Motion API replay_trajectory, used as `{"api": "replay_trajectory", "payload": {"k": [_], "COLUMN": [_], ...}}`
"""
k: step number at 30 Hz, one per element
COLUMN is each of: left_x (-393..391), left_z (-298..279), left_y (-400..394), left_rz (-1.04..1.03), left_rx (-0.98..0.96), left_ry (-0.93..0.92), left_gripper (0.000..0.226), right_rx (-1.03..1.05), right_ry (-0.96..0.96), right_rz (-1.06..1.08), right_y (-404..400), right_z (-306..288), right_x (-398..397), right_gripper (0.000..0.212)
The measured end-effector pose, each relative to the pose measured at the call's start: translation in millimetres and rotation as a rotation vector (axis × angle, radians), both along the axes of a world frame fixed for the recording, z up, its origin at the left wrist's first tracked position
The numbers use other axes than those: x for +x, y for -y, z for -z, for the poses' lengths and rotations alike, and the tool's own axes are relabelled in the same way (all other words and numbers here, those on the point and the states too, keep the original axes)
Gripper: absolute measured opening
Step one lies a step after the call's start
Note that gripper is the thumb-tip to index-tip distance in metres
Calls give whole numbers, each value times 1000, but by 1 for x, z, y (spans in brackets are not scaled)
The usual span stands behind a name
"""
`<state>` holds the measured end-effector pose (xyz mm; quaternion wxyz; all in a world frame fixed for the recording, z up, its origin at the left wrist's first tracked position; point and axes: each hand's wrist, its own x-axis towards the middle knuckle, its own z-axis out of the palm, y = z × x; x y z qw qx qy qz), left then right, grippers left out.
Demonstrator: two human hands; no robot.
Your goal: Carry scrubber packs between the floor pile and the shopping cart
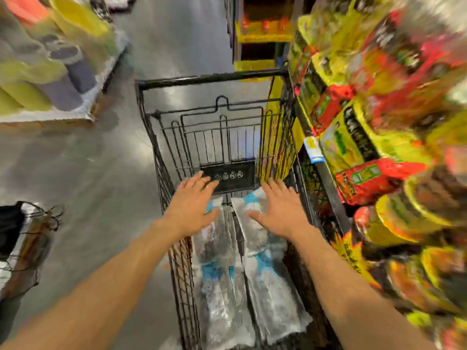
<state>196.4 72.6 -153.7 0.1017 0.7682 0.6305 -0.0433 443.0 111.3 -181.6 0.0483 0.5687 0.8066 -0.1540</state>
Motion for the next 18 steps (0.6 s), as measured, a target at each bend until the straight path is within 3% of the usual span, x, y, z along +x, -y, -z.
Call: {"api": "replay_trajectory", "payload": {"k": [9, 18], "left_x": [19, 119], "left_z": [-99, -140], "left_y": [3, 103], "left_rz": [367, 900], "left_rx": [101, 100], "left_ry": [-20, 174], "left_gripper": [89, 93], "right_rx": [149, 217], "right_ry": [24, 20], "right_rz": [314, 834], "right_y": [105, 312], "right_z": [-109, -163], "right_x": [14, 44], "right_gripper": [102, 104]}}
